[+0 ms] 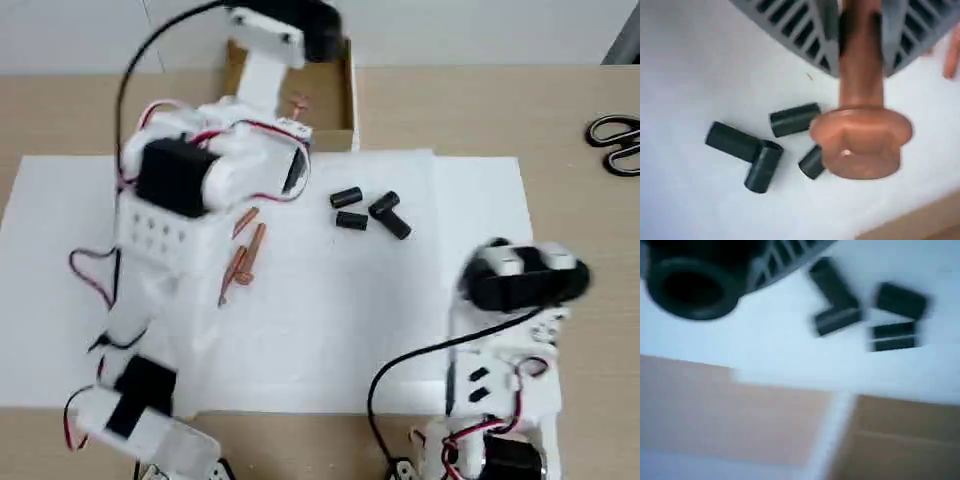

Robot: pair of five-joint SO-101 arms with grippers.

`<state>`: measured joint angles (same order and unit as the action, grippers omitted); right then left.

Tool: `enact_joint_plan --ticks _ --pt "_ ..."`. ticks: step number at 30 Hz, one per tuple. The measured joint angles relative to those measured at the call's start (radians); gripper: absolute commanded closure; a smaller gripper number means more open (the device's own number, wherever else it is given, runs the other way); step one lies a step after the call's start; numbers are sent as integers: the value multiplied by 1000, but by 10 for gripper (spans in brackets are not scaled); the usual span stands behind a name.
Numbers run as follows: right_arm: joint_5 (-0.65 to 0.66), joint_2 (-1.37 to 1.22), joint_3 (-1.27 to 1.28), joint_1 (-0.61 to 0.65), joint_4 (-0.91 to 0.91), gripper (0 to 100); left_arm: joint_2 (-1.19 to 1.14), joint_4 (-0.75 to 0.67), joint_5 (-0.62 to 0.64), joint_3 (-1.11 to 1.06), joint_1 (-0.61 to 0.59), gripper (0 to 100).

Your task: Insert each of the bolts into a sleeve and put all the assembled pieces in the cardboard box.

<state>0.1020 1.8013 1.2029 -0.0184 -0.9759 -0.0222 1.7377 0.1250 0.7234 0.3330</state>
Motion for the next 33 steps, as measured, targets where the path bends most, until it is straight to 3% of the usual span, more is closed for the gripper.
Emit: enact_joint_plan --ticks 4,10,19,24,27,33 --pt "0 0 0 170 0 995 61 0 72 -140 0 994" --pt "0 0 75 339 61 995 123 -20 192 -170 5 994" --pt "-60 0 244 402 227 995 184 -140 250 -157 -72 994" --pt "-63 0 247 407 230 995 344 -147 250 -78 -72 994" --pt "-63 0 247 474 230 995 454 -147 250 -78 -69 994" --pt "-63 0 247 548 230 995 618 -152 250 -255 -69 994"
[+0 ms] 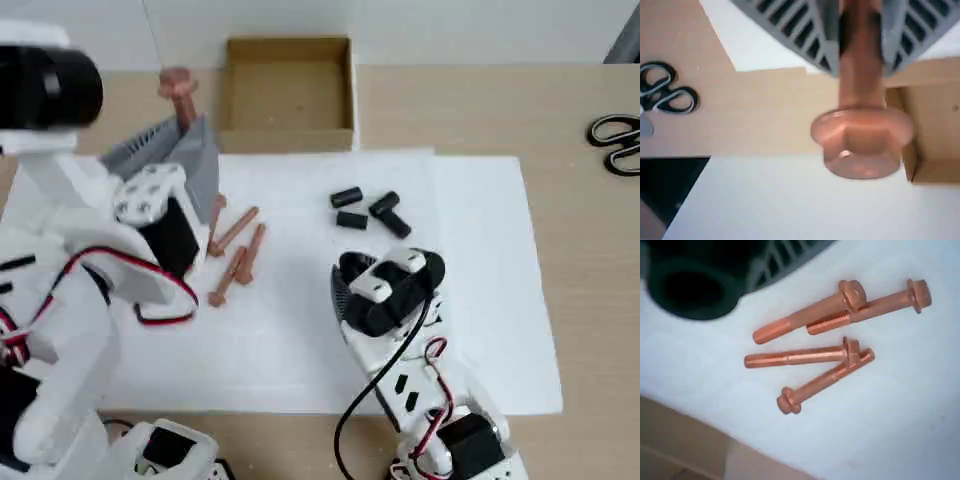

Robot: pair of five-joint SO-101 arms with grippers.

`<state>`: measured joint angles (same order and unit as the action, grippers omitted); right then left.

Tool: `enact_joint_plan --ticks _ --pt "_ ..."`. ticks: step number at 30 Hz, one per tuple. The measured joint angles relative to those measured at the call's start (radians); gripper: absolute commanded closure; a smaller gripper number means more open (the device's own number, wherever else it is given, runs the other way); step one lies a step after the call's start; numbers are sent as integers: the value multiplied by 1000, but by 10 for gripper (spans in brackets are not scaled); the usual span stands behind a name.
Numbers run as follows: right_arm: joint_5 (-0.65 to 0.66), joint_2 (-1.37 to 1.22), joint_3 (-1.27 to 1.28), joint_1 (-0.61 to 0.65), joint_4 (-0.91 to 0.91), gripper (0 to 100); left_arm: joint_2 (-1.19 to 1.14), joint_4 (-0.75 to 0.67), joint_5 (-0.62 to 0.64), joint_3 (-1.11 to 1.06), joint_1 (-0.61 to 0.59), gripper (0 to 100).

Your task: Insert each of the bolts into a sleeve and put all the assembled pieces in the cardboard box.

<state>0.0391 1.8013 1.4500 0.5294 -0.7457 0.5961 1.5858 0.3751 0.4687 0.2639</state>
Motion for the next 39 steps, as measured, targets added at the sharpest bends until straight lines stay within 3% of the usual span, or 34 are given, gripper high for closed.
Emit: enact_joint_plan --ticks 4,8,13,19,27,39 --pt "-21 0 0 8 0 995 71 -132 5 -247 2 994" --pt "-104 0 0 6 0 995 169 -385 32 -546 3 994" --pt "-126 0 17 6 0 995 333 -638 37 -908 98 994" --pt "-129 0 44 6 0 995 491 -709 89 -1137 167 994" --pt "-129 0 44 5 0 995 525 -727 103 -1214 255 994" --pt "-129 0 44 55 46 995 523 -980 103 -1401 261 994"
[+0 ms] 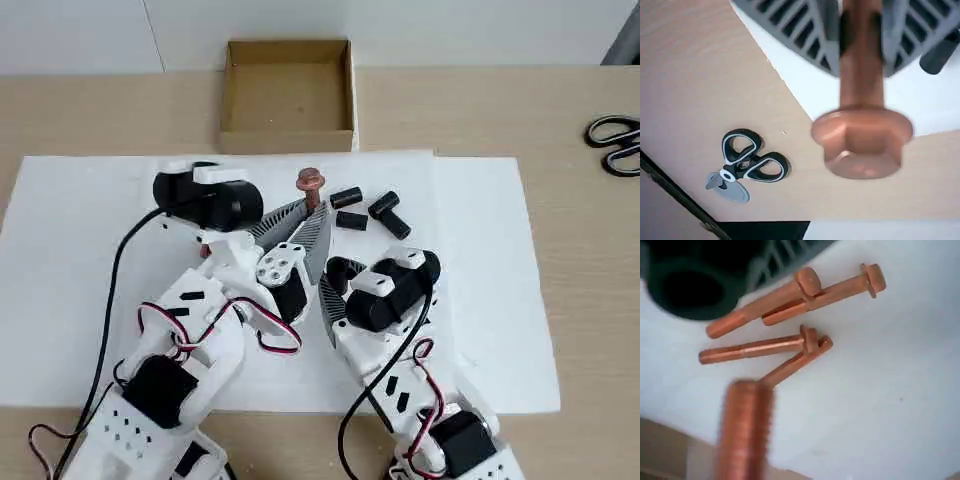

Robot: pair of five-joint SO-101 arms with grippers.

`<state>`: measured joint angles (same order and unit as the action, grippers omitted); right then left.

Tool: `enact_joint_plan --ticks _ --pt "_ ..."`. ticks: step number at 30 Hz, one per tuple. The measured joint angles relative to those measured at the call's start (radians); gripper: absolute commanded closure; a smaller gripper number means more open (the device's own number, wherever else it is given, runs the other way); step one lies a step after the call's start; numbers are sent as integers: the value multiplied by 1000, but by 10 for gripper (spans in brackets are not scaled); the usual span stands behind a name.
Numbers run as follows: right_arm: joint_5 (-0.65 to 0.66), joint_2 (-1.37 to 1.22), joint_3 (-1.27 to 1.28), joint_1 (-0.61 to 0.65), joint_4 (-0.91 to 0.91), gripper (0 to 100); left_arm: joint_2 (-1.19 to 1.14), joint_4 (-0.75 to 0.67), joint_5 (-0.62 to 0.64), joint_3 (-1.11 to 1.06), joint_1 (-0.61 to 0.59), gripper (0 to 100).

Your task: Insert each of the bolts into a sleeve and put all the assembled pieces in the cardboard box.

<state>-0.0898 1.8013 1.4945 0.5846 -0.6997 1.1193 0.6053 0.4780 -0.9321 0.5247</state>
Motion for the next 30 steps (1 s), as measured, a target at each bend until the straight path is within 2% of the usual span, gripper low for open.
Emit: enact_joint_plan --ticks 9,16,30 --pt "0 0 0 18 0 995 0 -9 -6 -5 18 994" --pt "0 0 0 23 0 995 0 -12 -121 -69 37 994" --pt "0 -2 0 35 0 995 0 -55 -129 -78 41 994"
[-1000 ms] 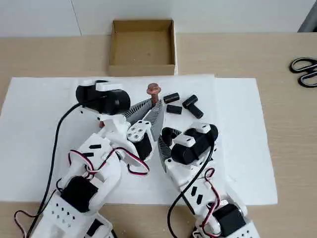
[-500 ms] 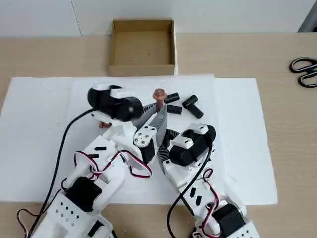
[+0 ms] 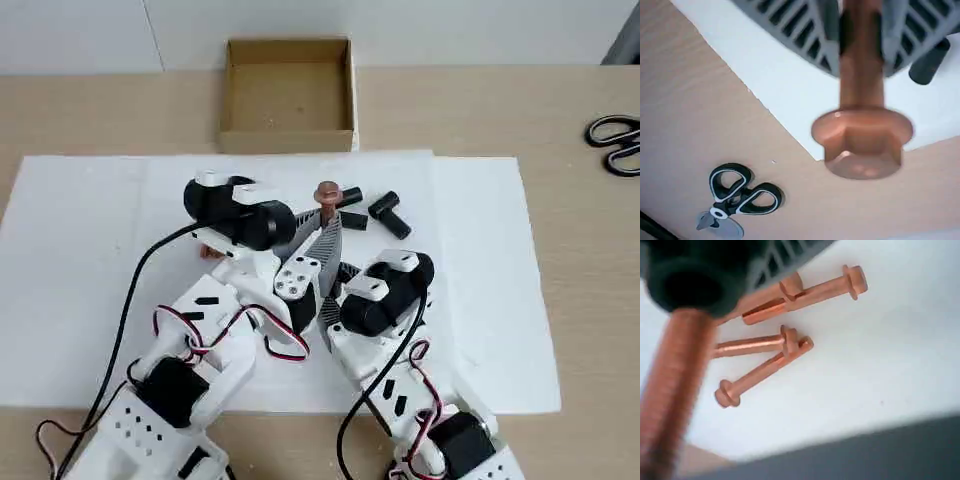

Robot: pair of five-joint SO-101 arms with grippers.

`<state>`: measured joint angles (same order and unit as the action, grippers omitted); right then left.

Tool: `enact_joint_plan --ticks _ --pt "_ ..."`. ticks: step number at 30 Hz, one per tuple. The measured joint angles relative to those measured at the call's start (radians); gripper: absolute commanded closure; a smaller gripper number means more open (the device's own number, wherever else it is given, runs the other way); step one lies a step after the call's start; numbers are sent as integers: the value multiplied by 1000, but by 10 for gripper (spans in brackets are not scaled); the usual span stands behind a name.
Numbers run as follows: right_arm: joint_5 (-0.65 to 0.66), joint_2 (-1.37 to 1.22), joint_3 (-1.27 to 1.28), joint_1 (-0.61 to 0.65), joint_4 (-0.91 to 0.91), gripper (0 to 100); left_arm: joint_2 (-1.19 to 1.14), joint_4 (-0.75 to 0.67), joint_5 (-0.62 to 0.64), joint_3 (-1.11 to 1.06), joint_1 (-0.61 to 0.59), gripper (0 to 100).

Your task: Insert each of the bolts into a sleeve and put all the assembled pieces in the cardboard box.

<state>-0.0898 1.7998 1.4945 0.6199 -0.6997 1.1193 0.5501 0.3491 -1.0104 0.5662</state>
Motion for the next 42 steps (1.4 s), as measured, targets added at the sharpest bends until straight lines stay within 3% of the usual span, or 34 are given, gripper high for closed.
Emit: enact_joint_plan --ticks 14,28,35,42 --pt "0 0 0 0 0 995 0 5 0 -38 17 994" --pt "-2 -2 8 2 -2 995 12 189 -3 -35 21 994" --pt "-2 -2 9 2 -2 995 12 213 -74 -35 23 992" --pt "-2 -2 9 3 -2 995 12 333 -77 17 18 846"
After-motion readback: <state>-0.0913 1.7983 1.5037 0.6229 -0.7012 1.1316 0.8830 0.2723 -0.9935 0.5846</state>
